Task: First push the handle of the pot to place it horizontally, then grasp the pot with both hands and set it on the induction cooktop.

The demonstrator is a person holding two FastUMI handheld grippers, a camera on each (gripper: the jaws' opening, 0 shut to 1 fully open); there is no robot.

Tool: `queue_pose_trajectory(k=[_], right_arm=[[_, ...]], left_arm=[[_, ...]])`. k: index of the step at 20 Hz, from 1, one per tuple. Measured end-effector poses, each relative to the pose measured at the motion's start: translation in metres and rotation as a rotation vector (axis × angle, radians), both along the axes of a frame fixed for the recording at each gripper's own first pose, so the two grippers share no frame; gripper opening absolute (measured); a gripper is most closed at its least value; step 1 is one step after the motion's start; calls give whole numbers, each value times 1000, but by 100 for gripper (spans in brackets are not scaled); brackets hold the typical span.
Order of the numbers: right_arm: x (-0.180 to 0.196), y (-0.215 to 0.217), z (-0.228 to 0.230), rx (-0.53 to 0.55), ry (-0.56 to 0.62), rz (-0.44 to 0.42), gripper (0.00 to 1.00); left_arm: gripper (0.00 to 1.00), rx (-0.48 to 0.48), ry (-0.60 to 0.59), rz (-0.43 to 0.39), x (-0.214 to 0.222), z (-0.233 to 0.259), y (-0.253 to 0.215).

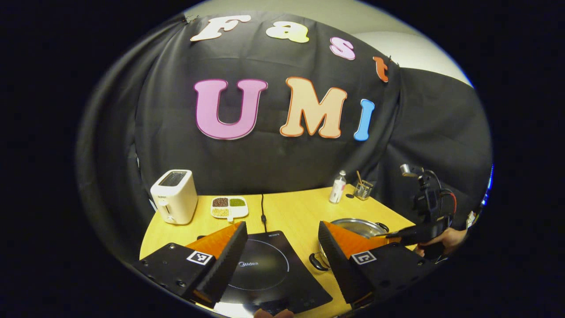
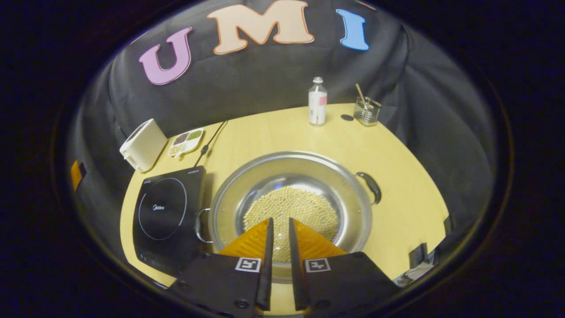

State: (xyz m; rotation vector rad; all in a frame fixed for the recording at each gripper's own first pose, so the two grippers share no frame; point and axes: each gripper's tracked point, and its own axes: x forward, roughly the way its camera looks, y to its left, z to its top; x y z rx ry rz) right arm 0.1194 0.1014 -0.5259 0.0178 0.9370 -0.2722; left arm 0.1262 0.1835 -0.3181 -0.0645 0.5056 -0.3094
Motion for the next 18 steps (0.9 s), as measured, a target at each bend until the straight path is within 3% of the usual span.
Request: queue_pose_trajectory(k=[3,6,10,14,18], right_arm=[[8,-28,7,-24,2,48,35],[17,-50,6,-53,4,119,65],[23,-86,-1,-79,22,173,82],[33,-127,-14,-84,36,189,89],[36,-156,-35,-53,70,175,89]], left_arm=[[98,1,69,25,-3,-19,-21],[99,-8,147,31,-7,-40,-56],[99,-8,258,62,-11,-88,-90],[99,16,368,104,-19,-136,-102],[100,70,462,140,-23,-177,-106]])
